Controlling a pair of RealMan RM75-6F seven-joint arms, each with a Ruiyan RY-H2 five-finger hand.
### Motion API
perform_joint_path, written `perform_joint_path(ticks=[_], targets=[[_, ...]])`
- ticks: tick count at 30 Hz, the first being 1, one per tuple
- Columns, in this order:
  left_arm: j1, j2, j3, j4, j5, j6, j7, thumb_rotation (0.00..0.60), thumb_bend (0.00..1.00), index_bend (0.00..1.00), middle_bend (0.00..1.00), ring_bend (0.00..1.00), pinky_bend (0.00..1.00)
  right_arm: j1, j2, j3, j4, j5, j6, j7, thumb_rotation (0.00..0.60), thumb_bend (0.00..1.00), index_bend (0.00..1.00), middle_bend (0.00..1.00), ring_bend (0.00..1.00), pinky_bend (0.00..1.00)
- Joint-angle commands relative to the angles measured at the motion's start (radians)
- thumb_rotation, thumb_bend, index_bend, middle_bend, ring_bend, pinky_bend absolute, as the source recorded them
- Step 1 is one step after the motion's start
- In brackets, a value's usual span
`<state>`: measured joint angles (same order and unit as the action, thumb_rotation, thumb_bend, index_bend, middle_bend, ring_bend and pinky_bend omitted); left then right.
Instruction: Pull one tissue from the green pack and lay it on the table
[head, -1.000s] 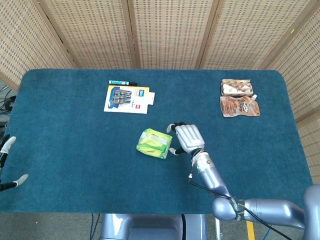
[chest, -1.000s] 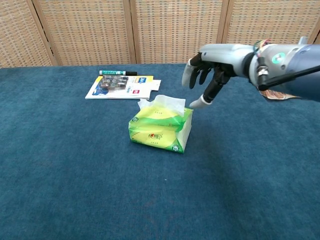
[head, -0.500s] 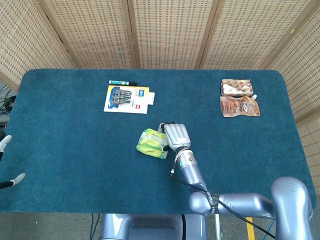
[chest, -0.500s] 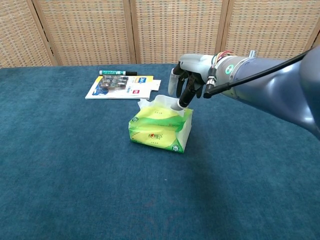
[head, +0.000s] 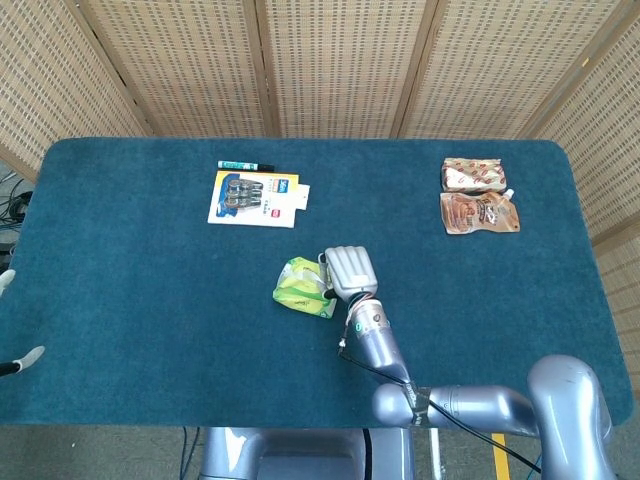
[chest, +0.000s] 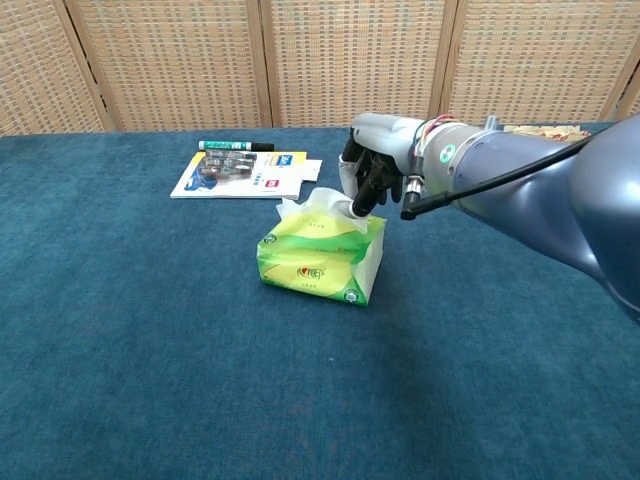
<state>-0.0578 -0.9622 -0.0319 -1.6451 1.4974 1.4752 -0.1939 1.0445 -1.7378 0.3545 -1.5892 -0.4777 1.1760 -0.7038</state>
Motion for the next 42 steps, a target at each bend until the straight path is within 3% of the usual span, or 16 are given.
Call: perform_joint_path(ticks=[1, 13, 21, 30, 35, 42], targets=[[0.0, 0.0, 0.001, -0.001, -0.001, 0.0, 0.002, 0.6, 0.0, 0.0, 0.0, 0.0, 0.0, -0.014, 0.018, 0.003, -0.029, -0.03, 0.002, 0.024, 0.6, 0.44, 0.7, 0.68, 0.59, 0.49], [0.001, -0.003, 0.006, -0.006, 0.008, 0.005, 0.016, 0.6, 0.0, 0.0, 0.0, 0.0, 0.0, -0.106, 0.2, 0.084, -0.232, -0.224, 0.087, 0.164, 0.6, 0.44, 0.7, 0.68, 0.59, 0.5], [0.007, -0.006, 0.009, -0.007, 0.018, 0.019, 0.018, 0.6, 0.0, 0.0, 0.0, 0.0, 0.0, -0.211, 0.275, 0.142, -0.214, -0.361, 0.154, 0.388, 0.6, 0.45, 0.7, 0.68, 0.59, 0.5], [0.007, -0.011, 0.012, -0.013, 0.023, 0.02, 0.039, 0.6, 0.0, 0.0, 0.0, 0.0, 0.0, -0.302, 0.318, 0.066, -0.118, -0.401, 0.051, 0.556, 0.6, 0.47, 0.7, 0.68, 0.59, 0.49], [0.001, -0.017, 0.011, -0.027, 0.021, 0.013, 0.067, 0.6, 0.0, 0.0, 0.0, 0.0, 0.0, -0.336, 0.283, -0.012, 0.023, -0.421, -0.036, 0.635, 0.6, 0.47, 0.7, 0.68, 0.59, 0.5], [-0.003, -0.022, 0.01, -0.043, 0.012, 0.003, 0.1, 0.6, 0.0, 0.0, 0.0, 0.0, 0.0, -0.353, 0.21, -0.073, 0.233, -0.416, -0.138, 0.685, 0.6, 0.47, 0.7, 0.68, 0.59, 0.5]])
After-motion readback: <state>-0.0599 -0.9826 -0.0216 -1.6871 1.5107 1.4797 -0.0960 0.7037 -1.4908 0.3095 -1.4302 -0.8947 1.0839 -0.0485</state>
